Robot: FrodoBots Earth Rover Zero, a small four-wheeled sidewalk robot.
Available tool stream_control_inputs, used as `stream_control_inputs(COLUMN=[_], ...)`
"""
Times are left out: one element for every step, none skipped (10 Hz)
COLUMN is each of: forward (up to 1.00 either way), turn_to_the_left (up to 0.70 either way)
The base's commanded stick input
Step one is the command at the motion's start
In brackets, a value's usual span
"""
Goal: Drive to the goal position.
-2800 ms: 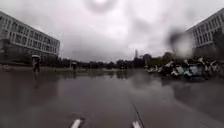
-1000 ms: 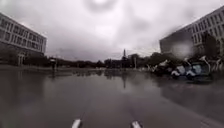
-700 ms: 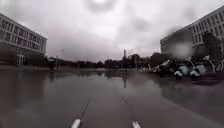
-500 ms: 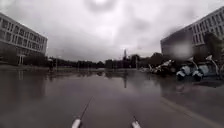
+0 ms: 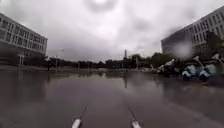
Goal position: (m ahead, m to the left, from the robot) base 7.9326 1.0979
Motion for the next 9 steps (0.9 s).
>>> stream_control_inputs(forward=[0.70,0.70,0.70,0.70,0.70,0.70,0.70,0.70,0.70], turn_to_the_left=[0.00,0.00,0.00,0.00,0.00,0.00,0.00,0.00,0.00])
